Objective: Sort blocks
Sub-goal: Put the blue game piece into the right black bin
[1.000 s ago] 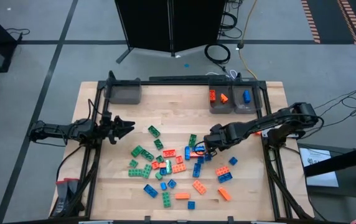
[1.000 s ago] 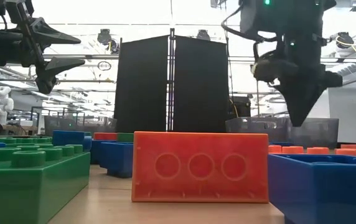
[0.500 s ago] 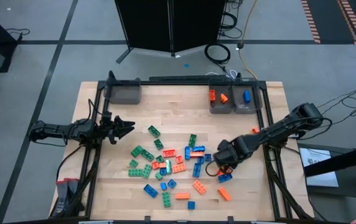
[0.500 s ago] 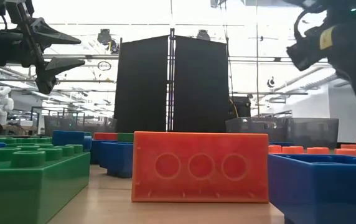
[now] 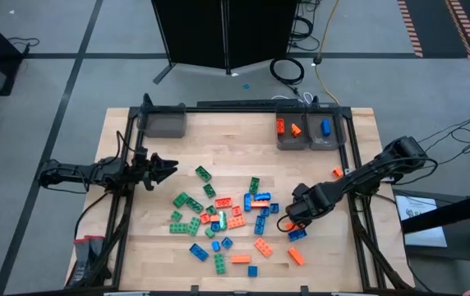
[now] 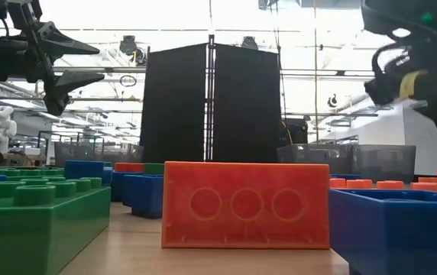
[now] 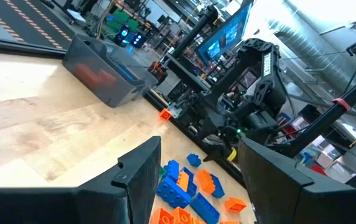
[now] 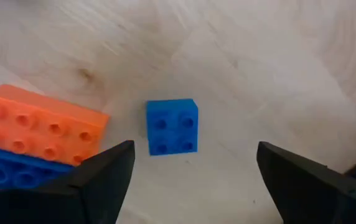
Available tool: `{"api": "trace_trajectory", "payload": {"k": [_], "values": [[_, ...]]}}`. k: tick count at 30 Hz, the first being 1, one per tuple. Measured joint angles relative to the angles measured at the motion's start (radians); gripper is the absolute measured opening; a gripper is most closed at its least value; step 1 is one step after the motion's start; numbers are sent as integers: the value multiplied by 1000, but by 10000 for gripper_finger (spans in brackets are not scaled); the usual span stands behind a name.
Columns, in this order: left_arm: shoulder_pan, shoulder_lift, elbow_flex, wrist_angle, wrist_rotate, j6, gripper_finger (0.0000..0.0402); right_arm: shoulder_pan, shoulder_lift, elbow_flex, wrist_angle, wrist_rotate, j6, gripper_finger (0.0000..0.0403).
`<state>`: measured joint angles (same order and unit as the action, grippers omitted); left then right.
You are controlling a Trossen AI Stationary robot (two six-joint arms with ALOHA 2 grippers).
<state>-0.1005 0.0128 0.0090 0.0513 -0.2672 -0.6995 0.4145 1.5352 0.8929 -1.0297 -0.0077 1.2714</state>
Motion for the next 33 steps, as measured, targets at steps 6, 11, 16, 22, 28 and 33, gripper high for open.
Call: {"api": "trace_trajectory", "payload": {"k": [6, 11, 16, 22, 28, 33], "values": [[0, 0, 0, 0, 0, -11, 215, 0, 0, -104, 201, -15, -18, 318], [0, 0, 0, 0, 0, -28, 215, -1, -6, -188, 313, -51, 54, 293], [0, 0, 0, 0, 0, -28, 215, -2, -7, -196, 310, -57, 62, 189], [0, 0, 0, 0, -2, -27, 215, -8, -8, -194, 304, -65, 95, 118], [0, 0, 0, -1, -3, -20, 215, -75, -6, -122, 182, -20, 134, 118], [0, 0, 0, -4, -4, -18, 215, -198, -39, -36, 109, 54, 19, 118]]}}
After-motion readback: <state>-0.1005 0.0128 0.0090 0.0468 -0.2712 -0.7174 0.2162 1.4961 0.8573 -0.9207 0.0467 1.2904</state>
